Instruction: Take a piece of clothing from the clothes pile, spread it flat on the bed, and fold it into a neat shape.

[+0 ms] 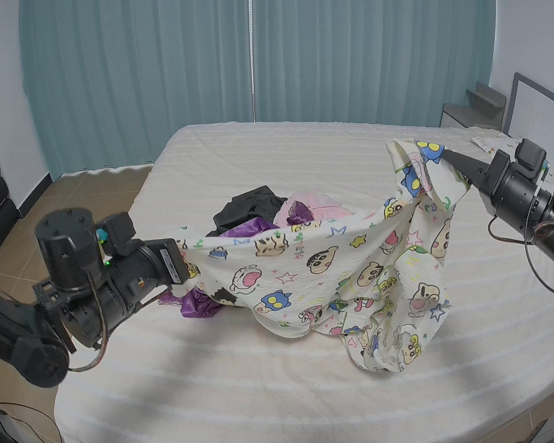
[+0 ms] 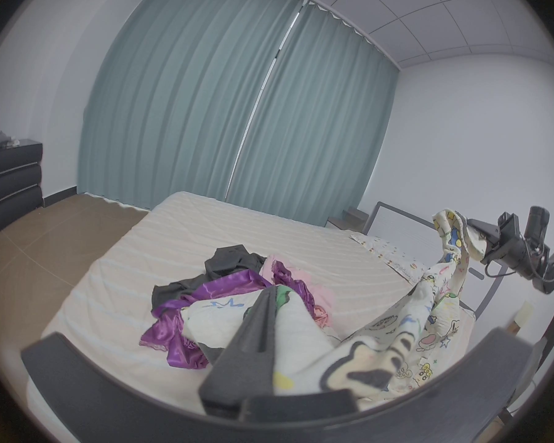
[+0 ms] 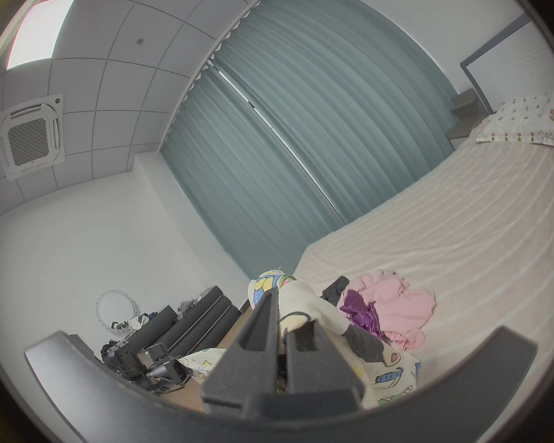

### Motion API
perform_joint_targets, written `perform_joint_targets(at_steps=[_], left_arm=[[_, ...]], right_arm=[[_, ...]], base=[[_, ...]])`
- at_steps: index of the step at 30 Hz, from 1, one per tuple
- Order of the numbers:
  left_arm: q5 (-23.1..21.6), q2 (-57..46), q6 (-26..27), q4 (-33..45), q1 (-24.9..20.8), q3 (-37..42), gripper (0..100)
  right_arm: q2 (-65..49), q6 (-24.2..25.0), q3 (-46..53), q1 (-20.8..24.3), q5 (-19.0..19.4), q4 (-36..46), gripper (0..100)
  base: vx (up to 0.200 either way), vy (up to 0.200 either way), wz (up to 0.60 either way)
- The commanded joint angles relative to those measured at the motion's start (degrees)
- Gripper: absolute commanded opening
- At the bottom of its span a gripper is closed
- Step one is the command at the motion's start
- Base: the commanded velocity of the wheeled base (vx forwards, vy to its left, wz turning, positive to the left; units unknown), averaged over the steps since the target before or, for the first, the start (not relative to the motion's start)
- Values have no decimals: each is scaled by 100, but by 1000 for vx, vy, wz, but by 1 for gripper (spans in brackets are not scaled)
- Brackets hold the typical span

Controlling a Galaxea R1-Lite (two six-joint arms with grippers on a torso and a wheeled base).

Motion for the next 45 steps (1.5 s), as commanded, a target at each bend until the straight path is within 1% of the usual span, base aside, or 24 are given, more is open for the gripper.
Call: perform_joint_targets(at_steps=[1,3,5,8,10,11,14,15,20,25,38,43,45], left_arm=[[318,-1460,38,1323,-9,-1479,0],[414,-1468,38,1376,-9,-1637,0],[502,-1468,73,1419,-9,-1857,0],[555,-1451,258,1472,-26,-1840,0],[590,-1442,258,1481,-35,-1804,0],[696,-1416,240,1463,-61,-1673,0],[722,-1407,161,1455,-61,-1488,0],[722,-1424,12,1463,-70,-1339,0],[704,-1416,-278,1455,-132,-943,0],[704,-1407,-560,1455,-193,-723,0],[704,-1451,-674,1446,-369,-618,0],[713,-1451,-744,1437,-360,-574,0],[722,-1407,-946,1437,-360,-618,0]], right_arm=[[-523,-28,-919,25,-3,388,0],[-558,-28,-1042,25,-3,397,0],[-681,-28,-1376,34,-3,406,0],[-778,-37,-1701,43,6,441,0],[-804,-37,-1675,61,6,494,0],[-830,-72,-1569,122,-3,669,0],[-848,-72,-1306,96,-21,696,0],[-857,-54,-1104,96,-29,696,0],[-795,-45,-708,113,-29,687,0],[-742,-19,-594,148,-21,687,0],[-839,16,-541,148,-38,687,0],[-997,16,-523,166,-29,705,0],[-1015,16,-462,210,-29,696,0]], base=[[0,0,0],[0,0,0],[0,0,0],[0,0,0],[0,0,0],[0,0,0],[0,0,0],[0,0,0],[0,0,0],[-200,0,0],[-200,0,0],[0,0,0],[0,0,0]])
